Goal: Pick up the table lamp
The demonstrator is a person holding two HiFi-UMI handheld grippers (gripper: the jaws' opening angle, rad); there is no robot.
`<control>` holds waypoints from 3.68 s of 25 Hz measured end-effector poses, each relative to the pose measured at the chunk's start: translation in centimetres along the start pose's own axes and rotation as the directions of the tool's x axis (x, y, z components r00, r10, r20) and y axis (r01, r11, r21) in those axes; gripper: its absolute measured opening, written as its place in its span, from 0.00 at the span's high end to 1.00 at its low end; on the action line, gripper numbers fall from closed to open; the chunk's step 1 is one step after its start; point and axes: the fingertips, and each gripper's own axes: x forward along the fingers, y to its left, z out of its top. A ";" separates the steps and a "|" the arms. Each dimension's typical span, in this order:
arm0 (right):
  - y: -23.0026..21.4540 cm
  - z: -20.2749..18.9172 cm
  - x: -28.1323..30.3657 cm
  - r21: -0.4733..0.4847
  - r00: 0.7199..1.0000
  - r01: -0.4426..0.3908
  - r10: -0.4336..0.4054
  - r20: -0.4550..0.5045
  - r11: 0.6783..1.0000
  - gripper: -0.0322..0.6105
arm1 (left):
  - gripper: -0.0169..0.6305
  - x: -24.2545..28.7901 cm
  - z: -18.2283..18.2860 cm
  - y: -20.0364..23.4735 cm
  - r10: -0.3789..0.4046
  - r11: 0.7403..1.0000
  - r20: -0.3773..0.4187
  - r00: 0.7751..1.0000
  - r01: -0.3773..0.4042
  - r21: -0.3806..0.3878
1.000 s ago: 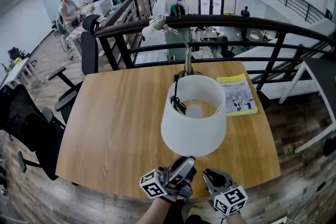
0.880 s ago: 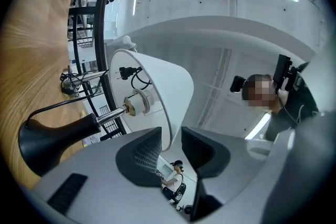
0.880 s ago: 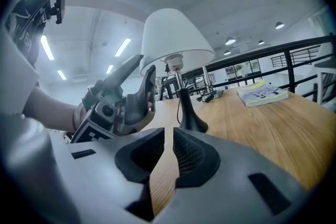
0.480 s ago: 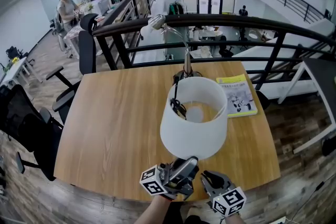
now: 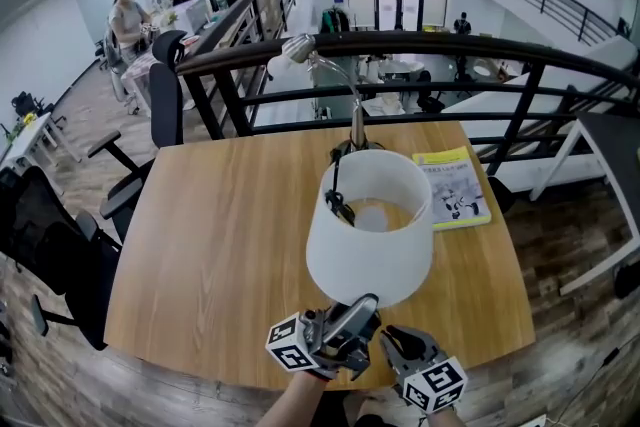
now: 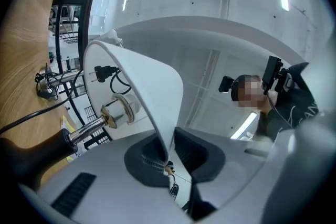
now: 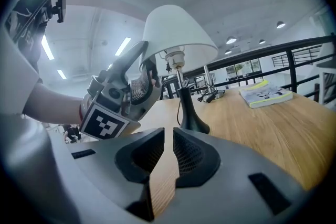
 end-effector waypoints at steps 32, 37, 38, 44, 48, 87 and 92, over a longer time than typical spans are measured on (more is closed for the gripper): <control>-4.4 7.1 10.2 -0.073 0.996 0.067 -0.071 -0.046 0.995 0.78 | 0.96 1.8 8.6 5.7 0.030 0.996 0.105 0.994 -0.021 -0.086; -4.9 7.3 12.5 -0.100 0.992 0.087 -0.095 -0.081 0.991 0.73 | 0.96 1.7 9.7 6.6 0.034 0.992 0.138 0.990 -0.016 -0.123; -5.0 7.4 12.9 -0.099 0.991 0.089 -0.098 -0.087 0.991 0.73 | 0.96 1.7 9.9 6.7 0.034 0.991 0.143 0.989 -0.015 -0.129; -5.6 7.8 14.8 -0.095 0.988 0.103 -0.113 -0.107 0.990 0.71 | 0.96 2.2 9.9 7.1 0.029 0.987 0.136 0.990 -0.007 -0.159; -5.6 7.8 15.8 -0.089 0.987 0.106 -0.116 -0.108 0.990 0.71 | 0.96 2.0 9.8 7.1 0.021 0.984 0.119 0.993 0.000 -0.176; -4.1 8.9 12.9 -0.080 0.993 0.118 -0.119 -0.004 0.990 0.70 | 0.96 3.7 8.2 2.7 -0.016 0.991 0.050 0.999 0.023 -0.132; -3.6 9.0 11.1 -0.092 0.993 0.121 -0.121 0.013 0.988 0.70 | 0.96 4.2 7.5 0.8 -0.018 0.994 0.036 0.999 0.022 -0.107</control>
